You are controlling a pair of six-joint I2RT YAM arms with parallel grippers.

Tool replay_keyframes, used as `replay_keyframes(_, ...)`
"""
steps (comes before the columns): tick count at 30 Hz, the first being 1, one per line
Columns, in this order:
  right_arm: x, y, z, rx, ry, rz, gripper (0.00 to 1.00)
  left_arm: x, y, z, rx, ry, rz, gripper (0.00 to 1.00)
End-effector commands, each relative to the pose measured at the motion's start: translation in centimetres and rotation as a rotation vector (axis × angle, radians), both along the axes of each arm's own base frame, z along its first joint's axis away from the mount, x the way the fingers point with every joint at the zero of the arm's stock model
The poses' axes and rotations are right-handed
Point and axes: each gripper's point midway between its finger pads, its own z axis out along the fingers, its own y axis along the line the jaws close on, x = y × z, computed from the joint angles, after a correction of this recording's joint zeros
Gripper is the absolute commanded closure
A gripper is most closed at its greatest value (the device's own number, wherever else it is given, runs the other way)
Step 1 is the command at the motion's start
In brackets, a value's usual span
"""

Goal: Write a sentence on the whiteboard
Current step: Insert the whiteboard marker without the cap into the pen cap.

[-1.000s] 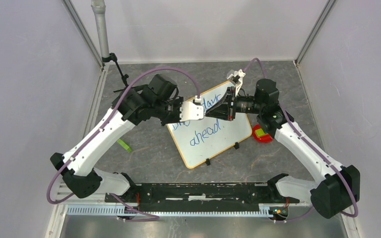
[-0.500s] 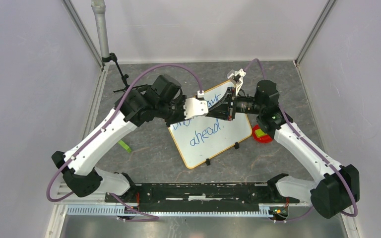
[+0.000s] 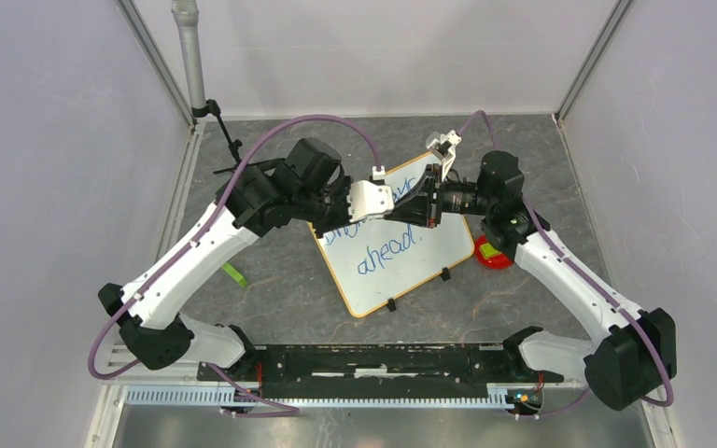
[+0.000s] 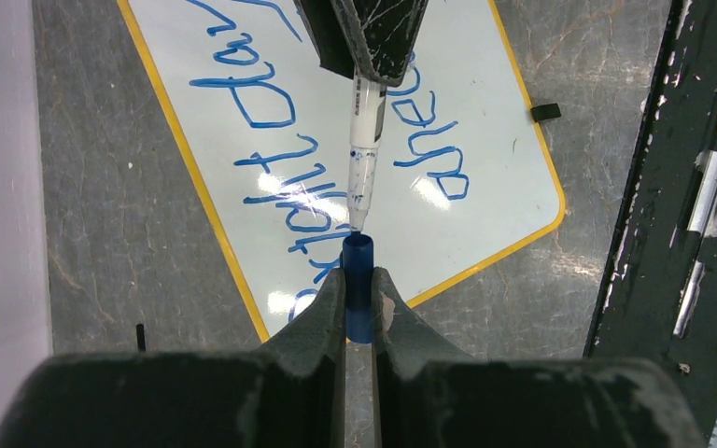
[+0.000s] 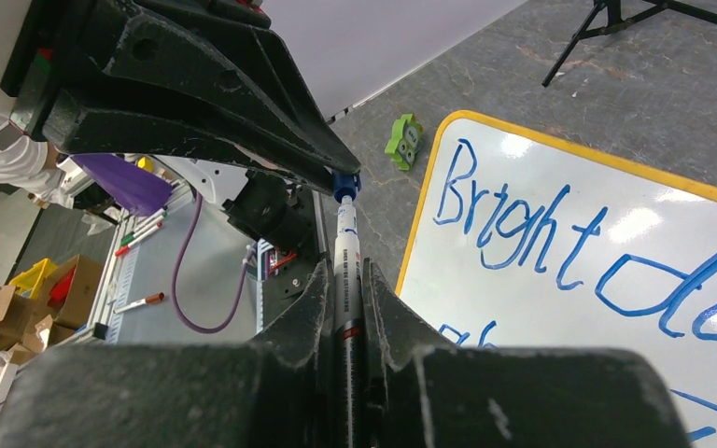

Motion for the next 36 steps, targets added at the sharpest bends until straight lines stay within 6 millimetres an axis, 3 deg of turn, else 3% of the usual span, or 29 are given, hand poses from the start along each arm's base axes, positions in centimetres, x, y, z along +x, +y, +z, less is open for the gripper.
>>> replay_keyframes(1,0.1,0.4,0.6,0.005,-0.036,0.008,1.00,-0.2,-1.3,1.9,-0.080,-0.001,0.001,0.98)
replay_keyframes(13,0.8,1.0,-0.1,-0.038,-0.059,-0.016,1.00,-0.5,-3.3,1.6,-0.082,0.029,-0.012,0.98)
replay_keyframes(20,1.0,1.3,-1.5,-0.010,-0.049,-0.023,1.00,1.6,-5.5,2.3,-0.109,-0.036,0.050,0.98)
replay_keyframes(27,0.4,1.6,-2.6,0.071,-0.045,0.012,1.00,2.0,-8.4,3.2,-0.085,-0.121,-0.005,0.97)
replay_keyframes(31,0.7,1.4,-3.1,0.063,-0.051,0.000,1.00,2.3,-8.4,3.9,-0.073,-0.148,-0.008,0.89)
replay_keyframes(36,1.7,0.4,-2.6,0.078,-0.062,-0.042,1.00,1.6,-7.0,5.1,-0.088,-0.147,0.005,0.56)
